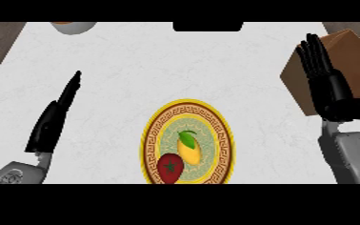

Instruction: Pick the lemon from the plate and place it in the cardboard box

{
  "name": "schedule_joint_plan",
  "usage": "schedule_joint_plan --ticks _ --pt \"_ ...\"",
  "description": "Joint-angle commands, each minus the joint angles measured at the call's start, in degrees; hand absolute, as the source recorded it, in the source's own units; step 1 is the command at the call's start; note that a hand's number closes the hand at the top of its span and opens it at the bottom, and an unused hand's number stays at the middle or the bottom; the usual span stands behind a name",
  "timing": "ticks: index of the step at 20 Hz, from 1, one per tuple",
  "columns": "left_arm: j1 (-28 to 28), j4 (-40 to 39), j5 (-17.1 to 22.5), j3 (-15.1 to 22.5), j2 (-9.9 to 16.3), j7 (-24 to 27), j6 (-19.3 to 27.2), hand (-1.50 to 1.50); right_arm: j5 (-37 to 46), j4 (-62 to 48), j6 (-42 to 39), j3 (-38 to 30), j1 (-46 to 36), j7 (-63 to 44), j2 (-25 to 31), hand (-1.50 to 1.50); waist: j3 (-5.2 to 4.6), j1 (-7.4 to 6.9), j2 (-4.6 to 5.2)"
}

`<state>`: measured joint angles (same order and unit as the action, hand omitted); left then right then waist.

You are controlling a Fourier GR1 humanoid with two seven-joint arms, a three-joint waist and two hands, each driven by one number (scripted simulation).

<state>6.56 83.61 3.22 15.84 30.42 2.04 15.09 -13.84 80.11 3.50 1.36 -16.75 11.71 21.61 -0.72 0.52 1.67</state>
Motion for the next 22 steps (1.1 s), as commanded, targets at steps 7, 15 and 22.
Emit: schedule_joint_plan --ticks 7,15,22 --pt "7.22 2.94 3.64 0.78 -0.81 3.09 -8.77 0.0 10.63 11.91 -13.6 10.22 -13.52 -4.85 13.72 -1.5 0.14 -0.32 -2.14" --pt "7.98 2.67 4.05 -0.15 -1.95 4.05 -12.13 0.0 20.56 6.94 -17.2 15.7 -10.03 15.15 10.86 -1.5 0.77 -1.36 -1.48" --pt "5.24 3.55 3.83 -1.78 -1.19 4.89 -13.5 0.0 32.1 15.45 -19.61 23.32 -12.63 6.77 13.74 -1.5 0.65 -1.01 -1.94"
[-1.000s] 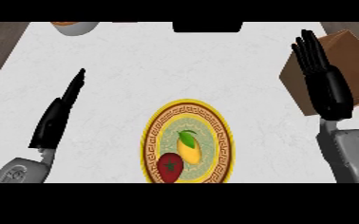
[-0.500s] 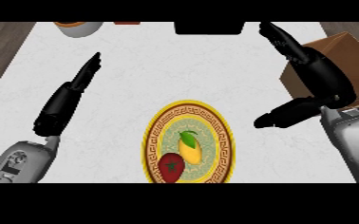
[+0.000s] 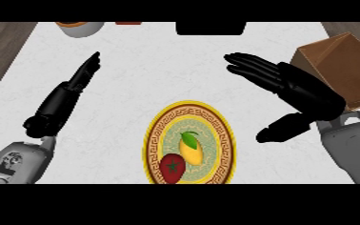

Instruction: Pick the lemon from the plate and place it in the cardboard box

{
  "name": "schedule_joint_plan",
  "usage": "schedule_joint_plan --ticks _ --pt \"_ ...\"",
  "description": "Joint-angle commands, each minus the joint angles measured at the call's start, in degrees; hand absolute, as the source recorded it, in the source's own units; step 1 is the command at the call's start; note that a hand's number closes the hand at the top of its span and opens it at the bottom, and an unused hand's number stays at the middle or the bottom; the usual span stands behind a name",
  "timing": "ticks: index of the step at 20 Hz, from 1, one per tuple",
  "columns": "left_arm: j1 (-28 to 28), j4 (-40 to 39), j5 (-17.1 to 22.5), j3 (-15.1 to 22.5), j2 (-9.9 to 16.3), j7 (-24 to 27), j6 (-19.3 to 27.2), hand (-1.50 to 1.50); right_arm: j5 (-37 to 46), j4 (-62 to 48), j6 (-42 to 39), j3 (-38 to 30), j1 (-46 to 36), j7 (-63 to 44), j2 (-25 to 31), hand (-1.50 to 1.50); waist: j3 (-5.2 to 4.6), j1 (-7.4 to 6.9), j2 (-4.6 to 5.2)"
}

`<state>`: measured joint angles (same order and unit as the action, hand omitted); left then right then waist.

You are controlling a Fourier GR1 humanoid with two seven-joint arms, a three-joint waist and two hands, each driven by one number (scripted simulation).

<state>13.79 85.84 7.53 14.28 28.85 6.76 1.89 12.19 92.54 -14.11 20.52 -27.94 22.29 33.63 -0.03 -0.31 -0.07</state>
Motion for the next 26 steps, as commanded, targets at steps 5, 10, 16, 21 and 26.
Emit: schedule_joint_plan --ticks 5,10,16,21,26 --pt "-0.35 0.68 -0.59 -0.1 -0.94 -0.46 -0.64 0.0 14.1 10.94 -8.49 12.23 -3.86 -13.34 3.9 -1.5 -0.07 0.42 -0.37" --pt "-1.98 2.99 -0.72 -1.07 -0.79 -1.5 -0.59 0.0 19.53 18.57 -15.03 19.96 -5.84 -28.57 -1.51 -1.5 -0.06 0.08 -0.4" --pt "0.77 -0.01 -2.62 -2.04 -2.31 -1.89 -1.26 0.0 22.66 23.86 -25.2 23.96 -5.74 -42.63 -7.5 -1.5 -0.04 0.6 -0.15" --pt "-0.29 -1.95 -1.92 -5.64 -1.55 1.37 -5.38 0.0 26.33 22.4 -27.66 26.14 -0.85 -46.87 -13.31 -1.5 0.01 0.4 0.02" --pt "-3.42 1.0 -4.92 -4.64 -4.52 0.89 -4.8 0.0 28.51 24.31 -33.46 28.24 2.18 -52.85 -19.63 -1.5 0.01 0.28 -0.05"
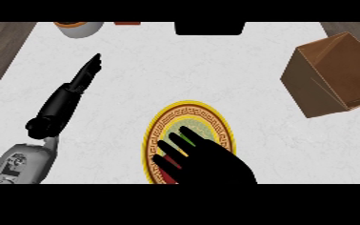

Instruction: Pick the lemon from the plate and place it in the cardboard box

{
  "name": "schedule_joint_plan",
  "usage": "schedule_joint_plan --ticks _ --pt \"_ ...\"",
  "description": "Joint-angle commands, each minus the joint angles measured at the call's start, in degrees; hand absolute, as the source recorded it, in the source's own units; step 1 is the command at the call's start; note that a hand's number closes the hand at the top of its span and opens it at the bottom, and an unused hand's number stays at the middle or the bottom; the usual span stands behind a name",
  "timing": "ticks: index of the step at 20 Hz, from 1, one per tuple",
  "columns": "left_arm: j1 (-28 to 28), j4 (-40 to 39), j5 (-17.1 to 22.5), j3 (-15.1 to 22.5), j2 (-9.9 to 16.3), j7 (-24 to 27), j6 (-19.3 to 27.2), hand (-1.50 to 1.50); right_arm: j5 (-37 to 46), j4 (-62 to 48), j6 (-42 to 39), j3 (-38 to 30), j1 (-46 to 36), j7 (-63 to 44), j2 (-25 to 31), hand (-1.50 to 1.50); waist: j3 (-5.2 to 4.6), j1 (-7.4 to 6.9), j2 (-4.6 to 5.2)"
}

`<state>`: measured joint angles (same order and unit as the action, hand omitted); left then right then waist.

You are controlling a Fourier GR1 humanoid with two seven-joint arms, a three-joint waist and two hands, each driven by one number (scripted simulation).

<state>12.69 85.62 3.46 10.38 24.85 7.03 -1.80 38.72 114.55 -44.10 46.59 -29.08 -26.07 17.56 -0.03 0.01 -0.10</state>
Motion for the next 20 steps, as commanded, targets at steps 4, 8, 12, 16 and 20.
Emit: schedule_joint_plan --ticks 4,8,12,16,20 --pt "5.12 -5.24 -2.9 -1.66 -2.84 -0.17 -1.75 0.0 8.57 -2.19 -0.66 2.37 1.57 -0.88 -3.75 -1.5 0.02 0.28 0.13" --pt "1.27 1.89 -3.8 -2.45 -2.85 -3.4 -2.47 0.0 14.47 -2.86 3.18 4.11 5.69 1.19 -3.79 -1.5 0.04 0.02 0.04" --pt "-0.6 0.99 -4.98 -3.04 -4.51 -1.19 -3.2 0.0 19.33 -10.56 8.39 4.93 6.44 6.77 -3.48 -1.5 0.03 -0.11 0.1" --pt "-0.45 3.16 -5.64 -4.29 -5.07 -3.3 -3.46 0.0 23.12 -14.11 8.88 4.64 5.69 8.13 -4.73 -1.5 0.04 -0.17 0.07" --pt "-1.0 -1.37 -5.93 -6.99 -4.56 2.31 -6.13 0.0 23.98 -18.6 10.2 -0.26 4.3 12.37 -6.07 -1.5 0.02 -0.13 0.15"
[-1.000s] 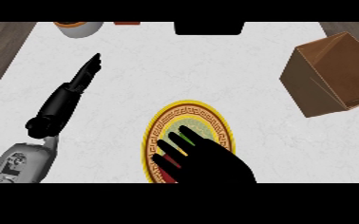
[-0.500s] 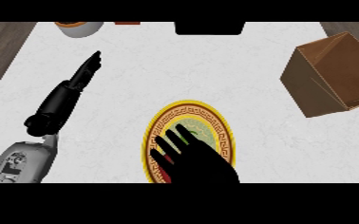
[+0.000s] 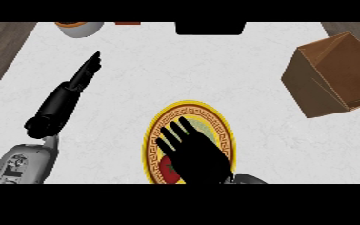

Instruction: Pick the lemon from the plate and place it in the cardboard box

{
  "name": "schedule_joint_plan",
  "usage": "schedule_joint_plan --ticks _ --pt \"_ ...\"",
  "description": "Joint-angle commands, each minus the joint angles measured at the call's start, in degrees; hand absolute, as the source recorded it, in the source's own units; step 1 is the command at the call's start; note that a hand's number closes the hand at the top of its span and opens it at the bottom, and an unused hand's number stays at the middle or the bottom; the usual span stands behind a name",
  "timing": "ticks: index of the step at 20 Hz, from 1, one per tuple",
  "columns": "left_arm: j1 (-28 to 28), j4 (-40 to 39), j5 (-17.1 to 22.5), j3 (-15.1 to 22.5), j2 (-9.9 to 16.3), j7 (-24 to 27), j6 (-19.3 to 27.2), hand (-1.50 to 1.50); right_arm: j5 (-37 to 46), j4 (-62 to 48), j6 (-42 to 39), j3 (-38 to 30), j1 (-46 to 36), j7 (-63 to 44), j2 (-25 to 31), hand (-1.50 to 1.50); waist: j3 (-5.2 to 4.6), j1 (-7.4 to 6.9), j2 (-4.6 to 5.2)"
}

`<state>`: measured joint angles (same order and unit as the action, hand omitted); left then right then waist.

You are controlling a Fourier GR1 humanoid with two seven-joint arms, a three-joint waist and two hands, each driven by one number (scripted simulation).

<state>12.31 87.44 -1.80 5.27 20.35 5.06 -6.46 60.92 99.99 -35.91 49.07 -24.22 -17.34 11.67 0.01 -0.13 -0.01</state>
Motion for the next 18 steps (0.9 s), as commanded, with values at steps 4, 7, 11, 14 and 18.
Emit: schedule_joint_plan --ticks 4,7,11,14,18 --pt "0.15 1.16 -1.15 -1.39 -1.92 -0.94 -2.31 0.0 4.41 -8.2 0.72 -2.71 -1.17 4.7 -5.7 -1.5 0.0 -0.13 -0.01" --pt "-3.38 2.54 -2.24 -2.32 -1.92 -0.04 -2.58 0.0 5.85 -8.15 2.33 -2.57 1.27 7.52 -4.77 -1.5 0.0 -0.1 -0.02" --pt "1.5 -1.41 -4.85 -1.5 -5.24 -0.14 -1.07 0.0 9.26 -8.9 3.75 -0.79 4.78 8.13 -3.99 -1.5 -0.01 0.2 0.01" --pt "-0.89 6.22 -2.41 -2.73 -3.58 -5.92 -4.43 0.0 11.62 -11.55 2.94 -2.41 3.36 6.77 -7.61 -1.5 0.0 -0.07 -0.06" --pt "-2.58 2.87 -3.34 -3.84 -4.16 -0.75 -5.28 0.0 14.79 -19.11 10.49 -4.72 3.09 10.89 -7.0 -1.5 0.0 -0.13 0.0"
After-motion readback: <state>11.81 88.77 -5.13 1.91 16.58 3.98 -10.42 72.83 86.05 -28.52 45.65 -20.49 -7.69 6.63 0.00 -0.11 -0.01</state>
